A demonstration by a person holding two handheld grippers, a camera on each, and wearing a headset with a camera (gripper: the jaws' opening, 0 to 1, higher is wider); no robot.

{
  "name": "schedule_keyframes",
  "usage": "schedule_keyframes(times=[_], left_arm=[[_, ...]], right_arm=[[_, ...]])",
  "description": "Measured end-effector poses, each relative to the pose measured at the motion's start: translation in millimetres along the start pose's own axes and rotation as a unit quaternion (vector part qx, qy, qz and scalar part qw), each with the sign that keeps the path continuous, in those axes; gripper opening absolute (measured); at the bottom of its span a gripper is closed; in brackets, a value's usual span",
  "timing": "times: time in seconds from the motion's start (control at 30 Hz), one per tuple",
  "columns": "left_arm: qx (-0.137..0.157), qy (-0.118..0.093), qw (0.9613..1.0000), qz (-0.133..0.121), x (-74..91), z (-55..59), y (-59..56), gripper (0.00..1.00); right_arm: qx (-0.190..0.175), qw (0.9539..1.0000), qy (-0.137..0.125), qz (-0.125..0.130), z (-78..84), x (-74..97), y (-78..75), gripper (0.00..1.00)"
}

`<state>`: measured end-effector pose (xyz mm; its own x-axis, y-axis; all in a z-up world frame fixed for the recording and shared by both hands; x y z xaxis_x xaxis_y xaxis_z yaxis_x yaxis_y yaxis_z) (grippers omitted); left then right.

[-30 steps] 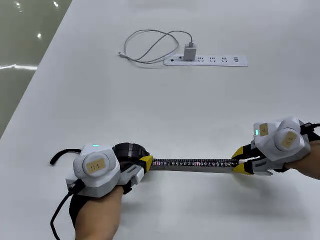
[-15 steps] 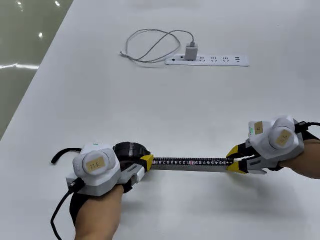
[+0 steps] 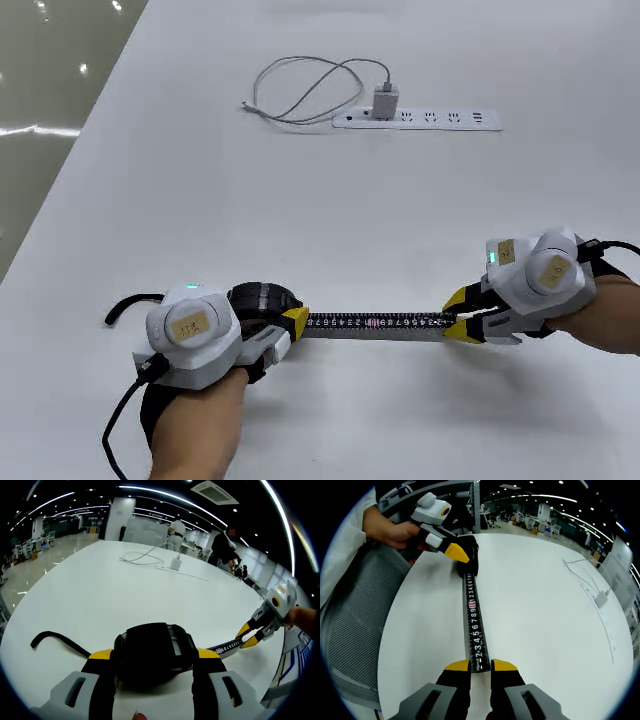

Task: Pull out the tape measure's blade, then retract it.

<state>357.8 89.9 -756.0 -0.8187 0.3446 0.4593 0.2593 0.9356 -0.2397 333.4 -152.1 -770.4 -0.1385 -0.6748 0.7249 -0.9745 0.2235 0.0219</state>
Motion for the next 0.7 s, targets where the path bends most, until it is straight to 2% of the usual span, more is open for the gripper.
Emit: schedule_keyframes(times=[0.17,0.7], left_arm=[[0.0,-0.001,1.0,0.0,-0.4,0.2,0.3,0.58],[0.008,-0.001,1.0,0.002,0.0,-0.4,0.8,0.58]], right_arm=[[-0.001,1.0,-0.003,-0.001,-1.0,-2.7,0.3,0.11],[0.001,0.9998,-0.017,-0.008,-18.8,-20.6,0.5,0.11]])
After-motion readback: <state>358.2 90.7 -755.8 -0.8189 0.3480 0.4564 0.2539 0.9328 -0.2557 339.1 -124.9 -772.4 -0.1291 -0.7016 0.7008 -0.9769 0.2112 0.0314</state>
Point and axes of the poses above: the centre of the closed fingertips' face, and the gripper's own axes: x roughly backward along the fingers, y roughly to its left, z roughly out of its underside, the point moved 3 cm from there along x, roughly backward along the fingers, and after that the axes turned 10 degrees about -y, right-handed, at the moved point
